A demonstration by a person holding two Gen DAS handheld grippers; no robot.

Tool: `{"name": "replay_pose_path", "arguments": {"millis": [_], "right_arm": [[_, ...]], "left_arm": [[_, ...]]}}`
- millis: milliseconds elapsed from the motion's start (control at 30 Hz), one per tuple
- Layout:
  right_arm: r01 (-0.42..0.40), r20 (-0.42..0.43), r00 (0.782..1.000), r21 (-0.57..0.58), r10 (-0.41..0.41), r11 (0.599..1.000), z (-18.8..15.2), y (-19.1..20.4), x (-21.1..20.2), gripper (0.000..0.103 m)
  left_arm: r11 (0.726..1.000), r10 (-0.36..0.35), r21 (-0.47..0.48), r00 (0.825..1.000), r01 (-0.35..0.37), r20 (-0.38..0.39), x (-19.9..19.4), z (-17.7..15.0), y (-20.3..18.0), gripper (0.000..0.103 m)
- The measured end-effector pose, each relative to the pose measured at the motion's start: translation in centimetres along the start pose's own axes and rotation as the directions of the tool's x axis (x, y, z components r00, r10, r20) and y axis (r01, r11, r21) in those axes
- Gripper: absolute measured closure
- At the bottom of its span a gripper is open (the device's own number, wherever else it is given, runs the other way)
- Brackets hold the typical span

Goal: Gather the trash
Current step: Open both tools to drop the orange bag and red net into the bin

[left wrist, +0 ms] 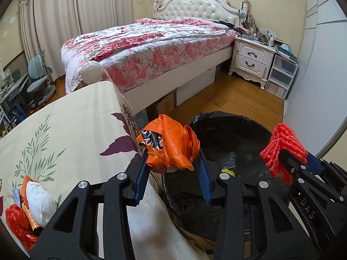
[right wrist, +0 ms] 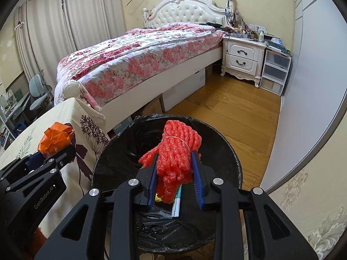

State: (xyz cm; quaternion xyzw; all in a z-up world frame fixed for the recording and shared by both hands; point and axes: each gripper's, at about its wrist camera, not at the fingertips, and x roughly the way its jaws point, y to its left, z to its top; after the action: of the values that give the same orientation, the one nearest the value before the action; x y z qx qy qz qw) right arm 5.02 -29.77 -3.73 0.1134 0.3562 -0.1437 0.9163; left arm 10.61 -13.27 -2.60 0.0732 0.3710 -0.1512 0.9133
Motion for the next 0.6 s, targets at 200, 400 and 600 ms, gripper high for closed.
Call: {"name": "replay_pose_path", "arguments": {"millis": [200,400,600], "right_arm": [[0.013,-0.005,1.0,0.013,-0.013,1.0,0.3,-0.3,0.7,0.072],[0.031,0.004,1.0,0.015,-0.031,0.999,0.3,-0.3,0.7,0.059],[0.049,0.015,0.999,0.02,-0.049,0.999,0.3,-0.4,0.2,0.054]], "left_arm": [[1.0,-0.014,0.003,1.0,0.014,-0.014,0.6,0.1,-0.2,0.062],[1.0,-0.013,0.004,1.0,0.013,-0.007,0.6,0.1,-0.4,0.043],[1.0,0.007,0.006,1.0,-0.007,0.019,-0.3,0.1,-0.2,0.027]]}}
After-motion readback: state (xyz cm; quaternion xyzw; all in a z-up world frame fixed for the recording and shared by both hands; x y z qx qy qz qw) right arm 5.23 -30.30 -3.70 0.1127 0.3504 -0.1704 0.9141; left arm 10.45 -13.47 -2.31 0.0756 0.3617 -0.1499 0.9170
